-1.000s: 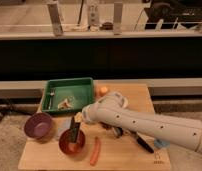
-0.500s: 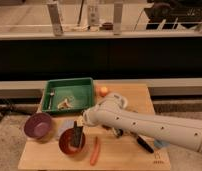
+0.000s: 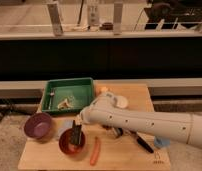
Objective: Wipe red bowl with eraser
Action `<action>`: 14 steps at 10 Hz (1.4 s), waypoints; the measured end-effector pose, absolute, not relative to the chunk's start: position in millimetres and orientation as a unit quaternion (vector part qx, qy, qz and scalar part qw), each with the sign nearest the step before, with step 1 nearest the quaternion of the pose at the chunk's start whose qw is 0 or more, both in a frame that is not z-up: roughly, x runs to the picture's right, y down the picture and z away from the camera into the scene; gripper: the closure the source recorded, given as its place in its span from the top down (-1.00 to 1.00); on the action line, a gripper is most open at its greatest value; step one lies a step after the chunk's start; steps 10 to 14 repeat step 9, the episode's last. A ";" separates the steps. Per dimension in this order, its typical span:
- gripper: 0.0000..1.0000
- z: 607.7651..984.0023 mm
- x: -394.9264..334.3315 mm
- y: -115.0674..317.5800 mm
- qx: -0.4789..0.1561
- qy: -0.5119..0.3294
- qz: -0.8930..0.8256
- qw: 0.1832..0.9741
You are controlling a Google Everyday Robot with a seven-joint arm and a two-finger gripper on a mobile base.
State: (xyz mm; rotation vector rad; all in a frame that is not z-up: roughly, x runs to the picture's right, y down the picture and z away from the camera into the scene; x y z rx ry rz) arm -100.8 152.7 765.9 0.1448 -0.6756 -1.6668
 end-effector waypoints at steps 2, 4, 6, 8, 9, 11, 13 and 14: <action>-1.00 787.4 -122.8 152.8 0.073 -0.304 -0.731 0.606; -1.00 790.9 -139.8 151.4 0.088 -0.314 -0.731 0.600; -1.00 778.2 -154.6 152.1 0.111 -0.320 -0.726 0.599; -1.00 756.3 -159.0 158.1 0.124 -0.316 -0.720 0.605; -1.00 748.2 -154.9 164.1 0.123 -0.312 -0.716 0.613; -1.00 748.2 -154.9 164.1 0.123 -0.312 -0.716 0.613; -1.00 748.2 -154.9 164.1 0.123 -0.312 -0.716 0.613; -1.00 748.2 -154.9 164.1 0.123 -0.312 -0.716 0.613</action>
